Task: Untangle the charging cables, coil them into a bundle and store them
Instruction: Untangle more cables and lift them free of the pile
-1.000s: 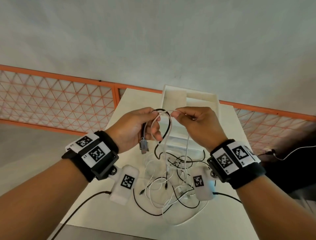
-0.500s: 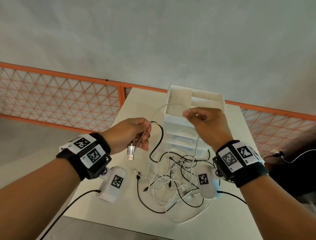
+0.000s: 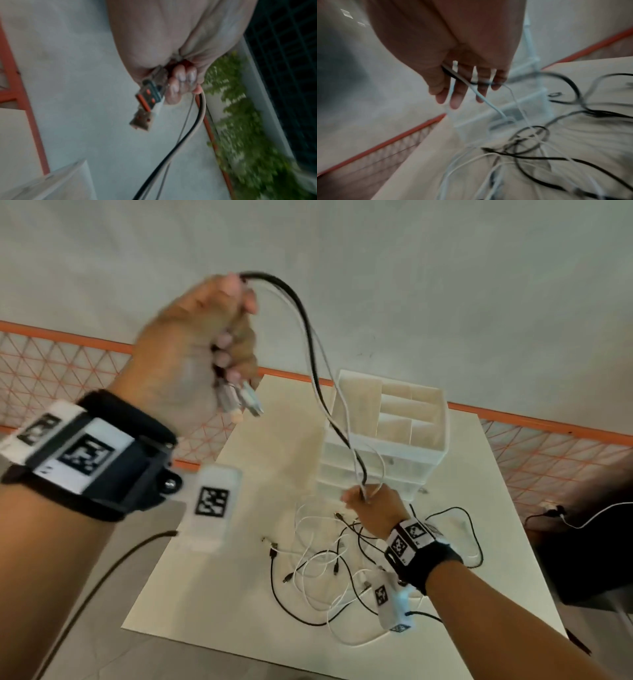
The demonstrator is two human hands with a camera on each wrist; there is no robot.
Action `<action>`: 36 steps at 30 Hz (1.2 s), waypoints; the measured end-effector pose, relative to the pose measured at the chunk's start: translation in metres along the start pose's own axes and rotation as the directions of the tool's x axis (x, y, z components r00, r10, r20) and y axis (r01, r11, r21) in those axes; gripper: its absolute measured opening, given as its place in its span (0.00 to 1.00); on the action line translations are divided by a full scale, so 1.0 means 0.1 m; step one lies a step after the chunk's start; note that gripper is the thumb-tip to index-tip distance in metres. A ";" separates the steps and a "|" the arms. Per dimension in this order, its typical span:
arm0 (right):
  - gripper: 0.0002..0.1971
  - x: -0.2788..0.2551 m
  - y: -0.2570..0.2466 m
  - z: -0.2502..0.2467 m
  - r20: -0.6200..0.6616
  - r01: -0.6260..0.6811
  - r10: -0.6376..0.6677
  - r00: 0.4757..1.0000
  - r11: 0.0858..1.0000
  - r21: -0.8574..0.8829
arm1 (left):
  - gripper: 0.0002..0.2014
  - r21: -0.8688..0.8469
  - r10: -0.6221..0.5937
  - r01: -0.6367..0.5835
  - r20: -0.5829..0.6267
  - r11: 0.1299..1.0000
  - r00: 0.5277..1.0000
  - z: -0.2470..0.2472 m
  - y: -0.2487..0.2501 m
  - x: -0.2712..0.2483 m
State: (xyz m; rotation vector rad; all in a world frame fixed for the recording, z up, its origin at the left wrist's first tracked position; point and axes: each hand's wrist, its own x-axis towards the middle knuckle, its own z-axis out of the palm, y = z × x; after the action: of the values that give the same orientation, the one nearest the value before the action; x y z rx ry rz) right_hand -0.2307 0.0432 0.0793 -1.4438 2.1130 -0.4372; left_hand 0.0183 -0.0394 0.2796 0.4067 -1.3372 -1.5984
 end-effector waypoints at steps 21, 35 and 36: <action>0.07 -0.47 -1.02 -1.34 -0.338 0.430 -0.299 0.892 0.334 0.839 | 0.33 0.355 -0.573 0.506 0.109 0.786 0.812 0.42 -1.59 -0.35; 0.26 -0.24 -0.19 -0.47 0.099 0.167 -0.183 0.978 0.974 0.152 | 0.14 0.114 -0.483 0.497 -0.129 0.860 0.866 0.23 -1.25 -0.03; 0.14 -0.22 -0.10 -0.29 0.160 0.148 -0.150 0.976 0.989 0.028 | 0.14 0.110 -0.476 0.492 -0.142 0.864 0.868 0.20 -1.20 -0.01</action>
State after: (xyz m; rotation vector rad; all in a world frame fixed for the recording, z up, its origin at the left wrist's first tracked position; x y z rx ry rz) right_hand -0.2345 0.0586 0.1136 -1.5797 1.8778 -0.3781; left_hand -0.0515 -0.0366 0.1794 0.9717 -1.3329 -1.8560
